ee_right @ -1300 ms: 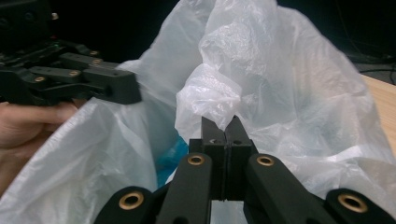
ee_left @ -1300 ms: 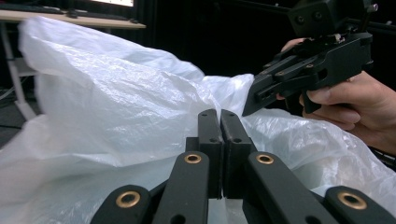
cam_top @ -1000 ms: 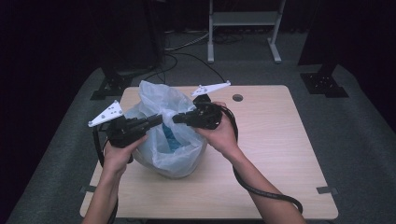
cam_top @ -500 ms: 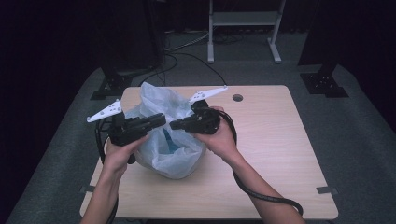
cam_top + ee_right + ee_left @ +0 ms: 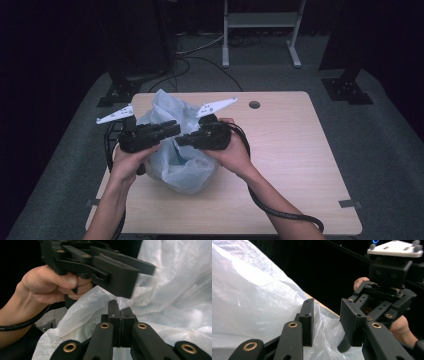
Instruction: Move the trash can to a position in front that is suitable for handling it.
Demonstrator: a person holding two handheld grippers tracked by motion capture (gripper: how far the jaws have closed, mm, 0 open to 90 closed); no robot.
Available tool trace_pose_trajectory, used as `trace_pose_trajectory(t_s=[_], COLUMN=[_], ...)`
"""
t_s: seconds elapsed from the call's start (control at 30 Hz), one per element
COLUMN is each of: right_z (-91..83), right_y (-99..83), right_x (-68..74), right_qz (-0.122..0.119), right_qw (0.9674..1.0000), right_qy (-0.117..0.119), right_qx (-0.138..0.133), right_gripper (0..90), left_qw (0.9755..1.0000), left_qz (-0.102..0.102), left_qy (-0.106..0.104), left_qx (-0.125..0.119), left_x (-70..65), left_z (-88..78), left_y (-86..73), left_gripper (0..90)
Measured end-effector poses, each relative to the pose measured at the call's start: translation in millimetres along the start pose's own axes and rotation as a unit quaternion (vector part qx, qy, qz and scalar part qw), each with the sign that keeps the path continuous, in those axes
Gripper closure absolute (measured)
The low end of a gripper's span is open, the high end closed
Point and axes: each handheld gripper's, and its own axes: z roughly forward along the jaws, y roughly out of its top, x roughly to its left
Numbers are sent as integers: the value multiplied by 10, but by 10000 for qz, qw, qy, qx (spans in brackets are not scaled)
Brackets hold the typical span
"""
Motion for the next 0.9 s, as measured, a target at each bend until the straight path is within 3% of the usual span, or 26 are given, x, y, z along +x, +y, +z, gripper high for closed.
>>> trace_pose_trajectory(t_s=[0.07, 0.13, 0.2, 0.27, 0.57, 0.63, 0.7, 0.77, 0.8, 0.9], right_z=[12, 18, 33, 32, -71, -94, -102, -97, -80, -45], right_y=[-1, -3, -20, -38, -114, -134, -153, -158, -159, -140], right_x=[17, 22, 21, 13, -75, -104, -134, -148, -167, -174], right_qz=[-52, -74, -78, -56, 152, 227, 322, 370, 458, 489], right_qw=[10000, 9999, 9999, 9998, 9997, 9994, 9989, 9985, 9976, 9973], right_qy=[59, 81, 121, 166, 99, 106, 187, 283, 433, 494], right_qx=[18, 38, 61, 39, -171, -236, -293, -302, -297, -255], right_gripper=[897, 897, 895, 887, 766, 698, 572, 525, 452, 397], left_qw=[9994, 9989, 9966, 9961, 9971, 9972, 9974, 9975, 9976, 9974], left_qz=[244, 350, 683, 764, 737, 725, 712, 705, 692, 716], left_qy=[120, 150, 298, 312, 187, 154, 101, 54, 2, -89], left_qx=[200, 268, 357, 301, -21, -33, -43, -57, -53, -26], left_x=[-28, -43, -102, -121, -140, -142, -152, -161, -174, -206], left_z=[26, 35, 52, 51, 24, 28, 44, 61, 80, 128], left_y=[9, 13, 23, 31, 64, 66, 68, 70, 72, 74], left_gripper=[652, 685, 824, 894, 900, 900, 900, 900, 900, 900])
